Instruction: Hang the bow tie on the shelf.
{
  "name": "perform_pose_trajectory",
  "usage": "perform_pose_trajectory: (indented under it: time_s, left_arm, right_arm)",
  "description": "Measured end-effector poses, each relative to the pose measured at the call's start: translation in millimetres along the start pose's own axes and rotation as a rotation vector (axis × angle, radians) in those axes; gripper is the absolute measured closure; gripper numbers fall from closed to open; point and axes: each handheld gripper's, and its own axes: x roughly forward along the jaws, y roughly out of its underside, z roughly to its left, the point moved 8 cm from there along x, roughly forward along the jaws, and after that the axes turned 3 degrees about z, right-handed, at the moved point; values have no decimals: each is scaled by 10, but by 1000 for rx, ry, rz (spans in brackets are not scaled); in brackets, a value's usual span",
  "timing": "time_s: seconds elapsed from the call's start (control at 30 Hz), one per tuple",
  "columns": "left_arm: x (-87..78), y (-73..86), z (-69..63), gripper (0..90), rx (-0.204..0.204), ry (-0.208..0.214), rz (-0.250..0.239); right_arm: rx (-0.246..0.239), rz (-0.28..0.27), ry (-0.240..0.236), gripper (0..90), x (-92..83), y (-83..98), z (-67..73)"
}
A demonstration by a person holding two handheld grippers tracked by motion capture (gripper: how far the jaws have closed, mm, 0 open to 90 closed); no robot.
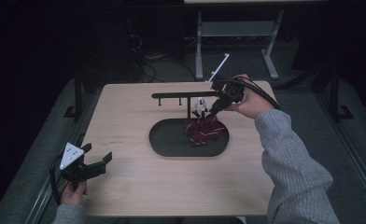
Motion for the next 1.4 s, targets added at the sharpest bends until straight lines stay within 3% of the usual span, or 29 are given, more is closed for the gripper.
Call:
perform_pose_trajectory:
  time_s: [0.43,1.4]
  left_arm:
    - [-1,-2,10,128,-1,-1,-2]
    - [-1,6,7,128,3,-2,4]
  right_arm:
    - [-10,-24,-9,626,35,86,74]
    - [29,-50,-38,460,200,439,218]
